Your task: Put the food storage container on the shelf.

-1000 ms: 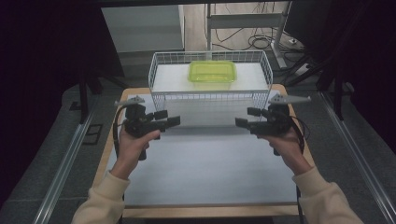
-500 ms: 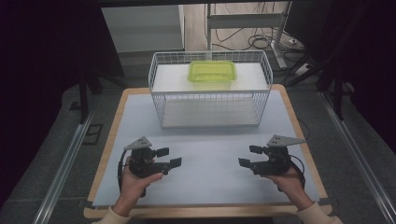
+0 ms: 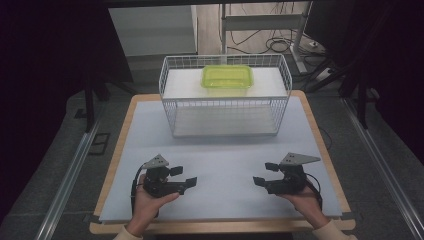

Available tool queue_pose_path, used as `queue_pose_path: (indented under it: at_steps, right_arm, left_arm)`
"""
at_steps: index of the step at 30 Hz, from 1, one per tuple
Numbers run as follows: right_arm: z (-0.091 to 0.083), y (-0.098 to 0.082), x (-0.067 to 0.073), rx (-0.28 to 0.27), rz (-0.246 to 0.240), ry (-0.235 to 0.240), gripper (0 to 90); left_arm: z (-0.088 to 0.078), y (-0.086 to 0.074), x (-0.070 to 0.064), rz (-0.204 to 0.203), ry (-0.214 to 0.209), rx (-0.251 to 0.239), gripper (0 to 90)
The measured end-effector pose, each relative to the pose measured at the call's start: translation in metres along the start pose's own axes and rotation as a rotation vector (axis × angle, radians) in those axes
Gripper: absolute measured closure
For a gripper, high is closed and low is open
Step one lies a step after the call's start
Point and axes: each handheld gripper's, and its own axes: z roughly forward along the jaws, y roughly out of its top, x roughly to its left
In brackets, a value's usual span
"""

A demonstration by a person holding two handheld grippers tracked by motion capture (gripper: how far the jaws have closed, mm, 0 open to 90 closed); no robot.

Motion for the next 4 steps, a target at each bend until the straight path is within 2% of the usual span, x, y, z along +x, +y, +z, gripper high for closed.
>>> queue_pose_path:
  at_steps: [4]
  right_arm:
    - [-0.0021, -0.0018, -0.0006, -0.007, -0.006, -0.006, 23.2]
  left_arm:
    - [-0.0016, -0.0016, 0.0025, -0.011, 0.007, -0.005, 22.9]
